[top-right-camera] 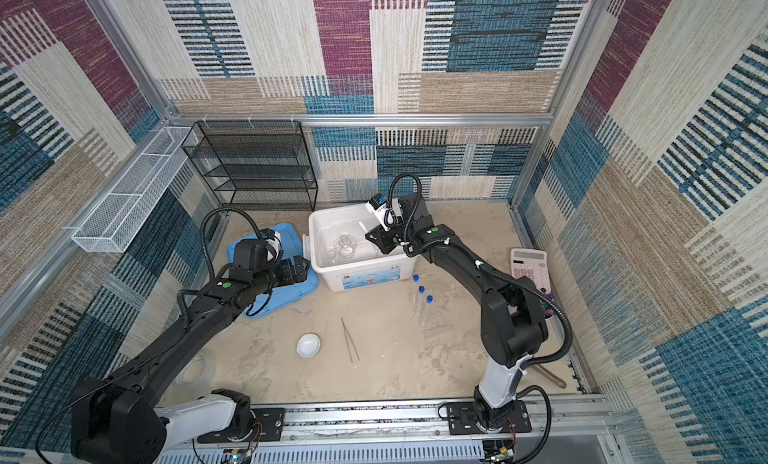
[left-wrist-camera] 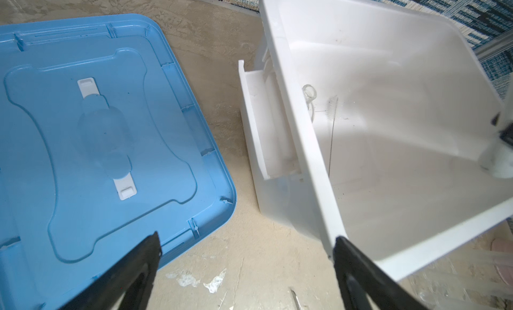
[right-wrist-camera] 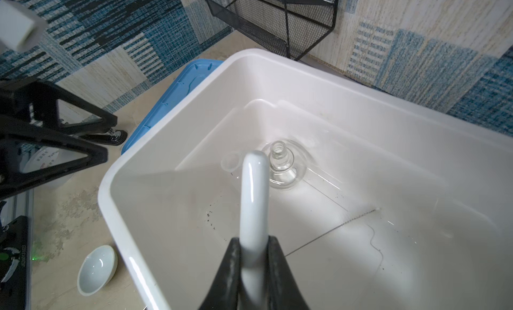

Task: Organize the chemistry lab equipment
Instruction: 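Carry the held pestle over the white bin and lower it inside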

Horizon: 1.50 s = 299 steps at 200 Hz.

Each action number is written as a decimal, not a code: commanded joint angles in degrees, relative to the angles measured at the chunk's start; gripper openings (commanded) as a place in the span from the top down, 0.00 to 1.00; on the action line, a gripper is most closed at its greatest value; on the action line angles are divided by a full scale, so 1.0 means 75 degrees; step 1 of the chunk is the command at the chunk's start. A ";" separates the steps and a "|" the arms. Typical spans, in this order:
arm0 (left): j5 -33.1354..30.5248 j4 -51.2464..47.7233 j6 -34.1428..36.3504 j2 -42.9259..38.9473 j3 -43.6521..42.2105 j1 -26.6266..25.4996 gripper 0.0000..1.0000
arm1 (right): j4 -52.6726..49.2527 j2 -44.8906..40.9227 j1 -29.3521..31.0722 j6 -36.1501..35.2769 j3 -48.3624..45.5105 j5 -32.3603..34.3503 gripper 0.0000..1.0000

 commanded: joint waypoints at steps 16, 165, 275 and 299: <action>-0.0152 0.0036 0.0268 -0.0125 -0.0128 -0.0004 0.01 | 0.0183 0.0658 -0.0060 0.0612 0.0602 -0.0107 0.84; -0.0255 -0.0027 0.0338 -0.0451 -0.0363 -0.0076 0.01 | -0.1108 0.3186 -0.0047 0.1438 0.2831 -0.0903 0.85; -0.0307 -0.0104 0.0329 -0.0471 -0.0362 -0.0168 0.01 | -0.1782 0.4307 0.0010 0.1839 0.3889 -0.0825 0.85; -0.0325 -0.0139 0.0317 -0.0494 -0.0360 -0.0212 0.01 | -0.1988 0.4529 0.0033 0.1822 0.4112 -0.0781 0.84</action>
